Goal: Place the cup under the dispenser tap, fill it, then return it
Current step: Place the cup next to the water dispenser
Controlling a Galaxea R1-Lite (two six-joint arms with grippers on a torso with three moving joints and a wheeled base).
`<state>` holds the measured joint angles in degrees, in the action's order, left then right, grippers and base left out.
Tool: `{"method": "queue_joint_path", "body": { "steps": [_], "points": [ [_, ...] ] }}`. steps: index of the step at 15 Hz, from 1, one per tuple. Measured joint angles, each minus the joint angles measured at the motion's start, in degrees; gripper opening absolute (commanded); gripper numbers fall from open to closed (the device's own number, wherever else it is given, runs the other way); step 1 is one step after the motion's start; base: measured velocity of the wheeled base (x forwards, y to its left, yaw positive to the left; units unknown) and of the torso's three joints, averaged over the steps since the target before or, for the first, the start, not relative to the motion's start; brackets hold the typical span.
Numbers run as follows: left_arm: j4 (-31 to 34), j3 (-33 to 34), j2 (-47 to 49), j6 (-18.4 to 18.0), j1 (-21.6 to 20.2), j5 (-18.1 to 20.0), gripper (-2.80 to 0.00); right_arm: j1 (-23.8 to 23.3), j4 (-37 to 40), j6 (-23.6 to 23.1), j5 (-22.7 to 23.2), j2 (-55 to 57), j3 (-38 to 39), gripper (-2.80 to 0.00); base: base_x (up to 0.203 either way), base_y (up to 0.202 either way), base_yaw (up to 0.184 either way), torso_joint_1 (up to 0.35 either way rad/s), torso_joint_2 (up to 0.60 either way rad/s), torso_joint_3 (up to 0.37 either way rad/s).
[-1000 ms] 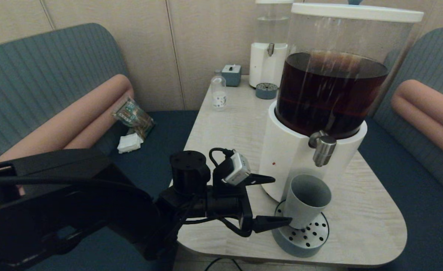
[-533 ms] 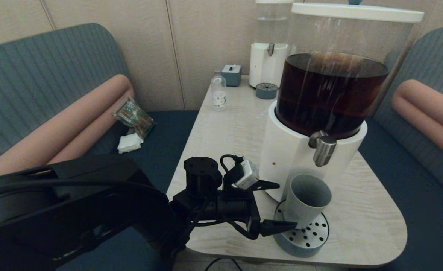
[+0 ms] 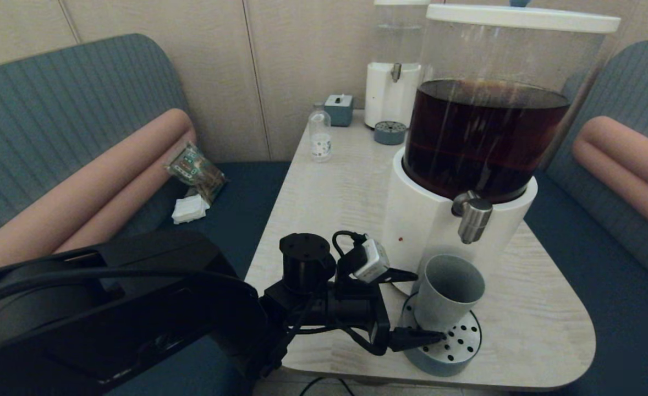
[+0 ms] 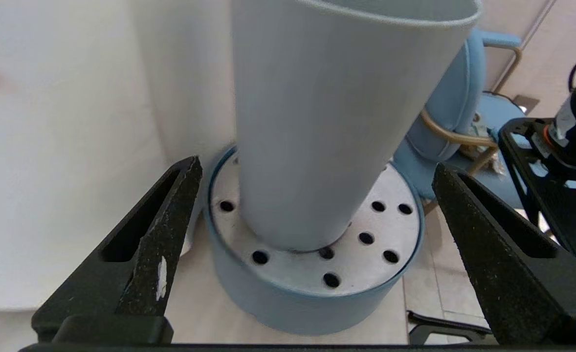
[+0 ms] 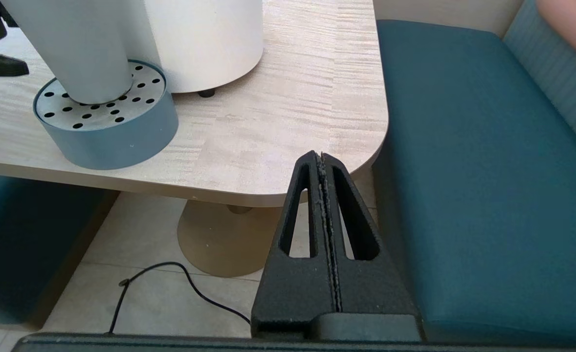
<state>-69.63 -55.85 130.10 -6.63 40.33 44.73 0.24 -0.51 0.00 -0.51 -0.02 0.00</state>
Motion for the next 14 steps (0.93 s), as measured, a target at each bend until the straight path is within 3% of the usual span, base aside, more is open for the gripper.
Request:
{"method": "queue_joint_path", "body": {
  "steps": [14],
  "points": [
    [0.3, -0.1, 0.1, 0.1, 3.2, 0.2, 0.0, 0.0, 0.0, 0.0, 0.0, 0.0, 0.0, -2.8, 0.0, 0.0, 0.0, 0.0, 0.0, 0.0]
  ]
}}
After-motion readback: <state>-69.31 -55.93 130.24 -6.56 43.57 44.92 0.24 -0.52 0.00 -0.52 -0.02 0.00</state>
